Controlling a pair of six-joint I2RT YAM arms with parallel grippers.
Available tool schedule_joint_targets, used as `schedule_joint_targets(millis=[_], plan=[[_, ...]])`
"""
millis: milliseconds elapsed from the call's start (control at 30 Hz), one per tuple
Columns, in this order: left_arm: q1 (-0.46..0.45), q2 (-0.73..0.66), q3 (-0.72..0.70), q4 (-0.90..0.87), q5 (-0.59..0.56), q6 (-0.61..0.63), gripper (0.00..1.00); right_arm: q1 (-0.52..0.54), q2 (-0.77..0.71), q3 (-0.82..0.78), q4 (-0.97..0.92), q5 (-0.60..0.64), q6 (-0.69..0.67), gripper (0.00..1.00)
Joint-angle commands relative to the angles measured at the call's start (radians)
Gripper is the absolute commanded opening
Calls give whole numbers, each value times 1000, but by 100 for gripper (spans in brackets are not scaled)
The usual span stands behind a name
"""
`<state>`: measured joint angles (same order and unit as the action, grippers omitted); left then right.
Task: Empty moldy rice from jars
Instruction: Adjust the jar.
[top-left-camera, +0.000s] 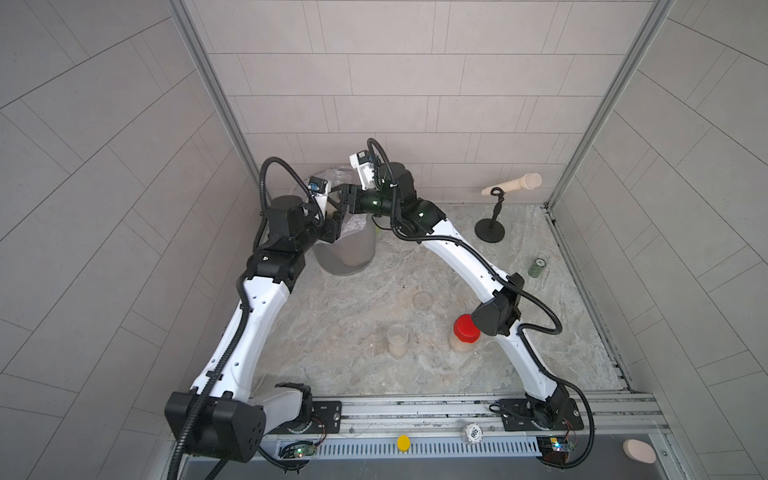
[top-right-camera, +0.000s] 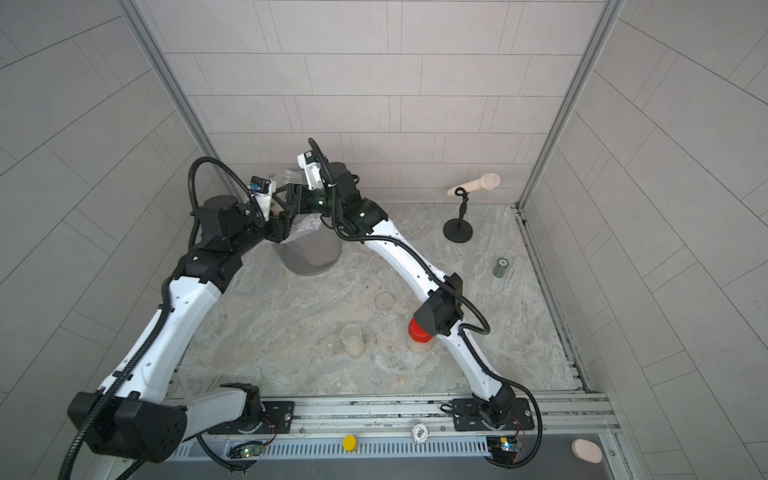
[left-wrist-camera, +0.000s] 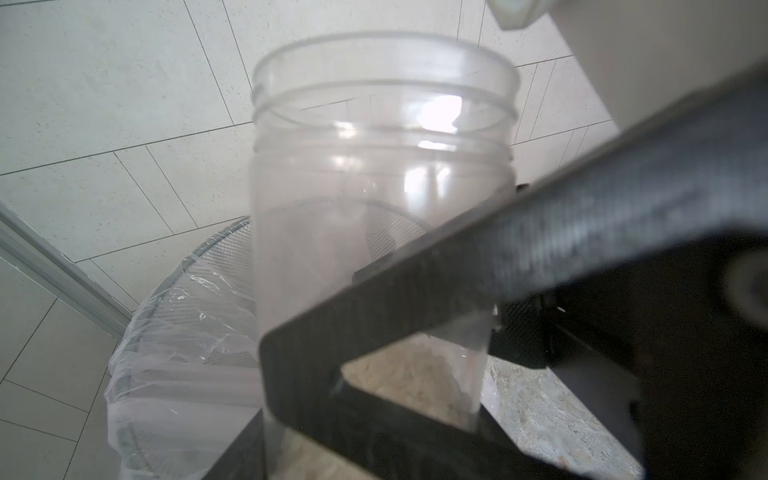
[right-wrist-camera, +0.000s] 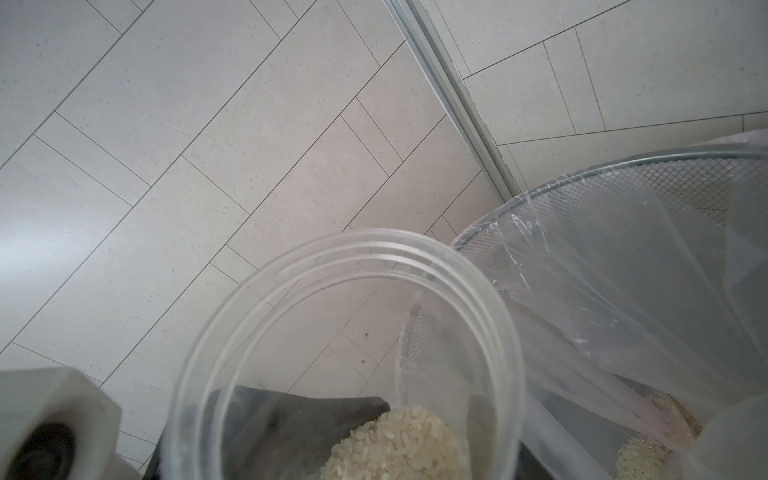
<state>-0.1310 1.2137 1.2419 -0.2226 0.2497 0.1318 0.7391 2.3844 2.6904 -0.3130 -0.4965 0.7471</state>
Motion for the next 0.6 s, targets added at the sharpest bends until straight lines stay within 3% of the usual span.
schedule_joint_targets(millis=[0, 67, 200, 433, 567], plan=[[-4, -48, -25, 143, 20, 21, 29, 4, 13, 20, 43, 15, 71, 53], [-4, -59, -42, 168, -7, 8, 43, 3, 15, 20, 55, 39, 84, 48], [-5, -93, -76, 195, -45, -28, 57, -1, 26, 22, 110, 98, 163, 42], [-4, -214, -178, 248, -143, -150, 73, -7, 76, 72, 218, 174, 422, 36], [-3, -340, -342, 413, -226, -296, 85, -8, 75, 72, 248, 195, 534, 35]])
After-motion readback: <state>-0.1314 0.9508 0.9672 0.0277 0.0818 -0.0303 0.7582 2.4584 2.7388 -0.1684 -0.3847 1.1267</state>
